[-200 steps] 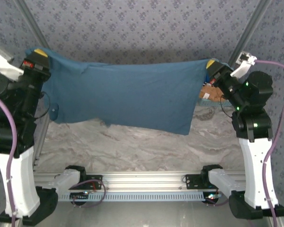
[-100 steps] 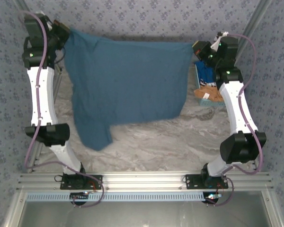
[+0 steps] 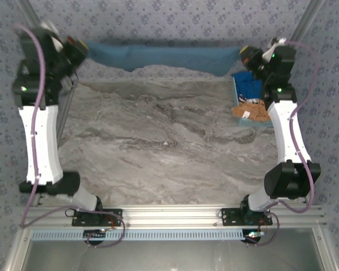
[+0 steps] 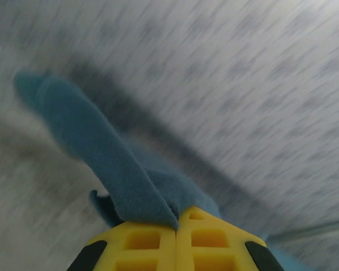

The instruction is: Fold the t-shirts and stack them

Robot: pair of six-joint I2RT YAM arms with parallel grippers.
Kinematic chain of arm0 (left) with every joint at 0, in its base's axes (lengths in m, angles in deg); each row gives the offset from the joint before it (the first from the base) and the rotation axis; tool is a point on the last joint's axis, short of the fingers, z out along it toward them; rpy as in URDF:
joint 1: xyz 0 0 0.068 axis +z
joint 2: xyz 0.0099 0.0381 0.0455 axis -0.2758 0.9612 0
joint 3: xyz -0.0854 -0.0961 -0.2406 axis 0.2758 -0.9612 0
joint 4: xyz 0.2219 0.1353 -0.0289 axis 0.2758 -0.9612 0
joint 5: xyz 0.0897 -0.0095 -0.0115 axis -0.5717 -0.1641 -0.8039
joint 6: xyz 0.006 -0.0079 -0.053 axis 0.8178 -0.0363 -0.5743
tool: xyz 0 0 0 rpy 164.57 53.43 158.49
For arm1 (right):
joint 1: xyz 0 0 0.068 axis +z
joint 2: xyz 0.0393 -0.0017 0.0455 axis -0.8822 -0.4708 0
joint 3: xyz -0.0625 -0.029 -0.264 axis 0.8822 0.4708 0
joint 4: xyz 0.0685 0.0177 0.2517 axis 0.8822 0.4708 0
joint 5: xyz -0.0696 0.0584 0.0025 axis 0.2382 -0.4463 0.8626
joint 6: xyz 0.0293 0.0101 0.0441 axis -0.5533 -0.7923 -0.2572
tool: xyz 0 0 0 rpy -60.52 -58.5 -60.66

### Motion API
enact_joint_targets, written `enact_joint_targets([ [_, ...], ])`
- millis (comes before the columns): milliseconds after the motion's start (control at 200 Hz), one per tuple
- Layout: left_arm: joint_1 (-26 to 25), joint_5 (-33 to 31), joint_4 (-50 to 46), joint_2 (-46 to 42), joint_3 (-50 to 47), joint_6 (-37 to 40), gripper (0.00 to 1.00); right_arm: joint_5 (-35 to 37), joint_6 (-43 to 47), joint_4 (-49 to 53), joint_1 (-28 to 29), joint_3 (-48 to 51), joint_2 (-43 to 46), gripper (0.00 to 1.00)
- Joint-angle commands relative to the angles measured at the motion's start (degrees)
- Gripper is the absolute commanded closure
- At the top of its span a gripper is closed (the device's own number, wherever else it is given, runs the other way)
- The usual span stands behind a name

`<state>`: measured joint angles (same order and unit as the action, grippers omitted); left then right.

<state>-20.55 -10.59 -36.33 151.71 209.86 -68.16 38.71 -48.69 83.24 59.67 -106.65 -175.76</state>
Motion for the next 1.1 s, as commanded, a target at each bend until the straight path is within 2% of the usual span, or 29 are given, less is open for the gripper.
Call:
enact_joint_targets([
  [0, 0.14, -3.54, 4.41, -10.84, -35.31, -7.14, 1.0, 3.04, -0.14, 6.29, 0.81, 13.61, 3.13, 1.0],
  [55, 0.42, -1.71, 6.59, -14.85, -48.64, -10.89, 1.0, 2.65, 0.51, 7.86, 1.32, 19.69, 3.08, 1.0],
  [135, 0.8, 5.25, 12.11, -16.23, -63.13, -13.84, 1.0, 2.61, 3.05, 12.97, 2.23, 26.01, 0.88, 1.0],
  [200, 0.71, 8.43, 16.43, -15.63, -71.1, -14.95, 1.0, 4.14, 4.52, 15.91, 3.54, 29.5, -1.19, 1.0],
  [305, 1.09, 9.51, 19.09, -12.76, -78.05, -14.04, 0.99, 6.23, 7.59, 18.79, 5.18, 32.67, -4.73, 1.0],
  [490, 1.41, 8.82, 18.49, -10.77, -82.9, -12.69, 0.97, 9.84, 10.29, 23.88, 6.56, 33.87, -6.72, 1.0],
  [670, 1.45, 5.47, 11.26, -17.21, -82.81, -12.92, 0.98, 12.64, 11.03, 28.05, 7.33, 34.82, -1.0, 1.0],
  [904, 1.58, 1.26, -0.13, -26.99, -81.09, -17.24, 0.99, 14.66, 11.09, 39.79, 10.45, 33.2, 6.95, 1.0],
  [1094, 1.72, 3.33, -2.78, -30.96, -84.21, -19.81, 0.97, 13.98, 10.6, 43.41, 11.42, 38.27, 11.36, 1.0],
])
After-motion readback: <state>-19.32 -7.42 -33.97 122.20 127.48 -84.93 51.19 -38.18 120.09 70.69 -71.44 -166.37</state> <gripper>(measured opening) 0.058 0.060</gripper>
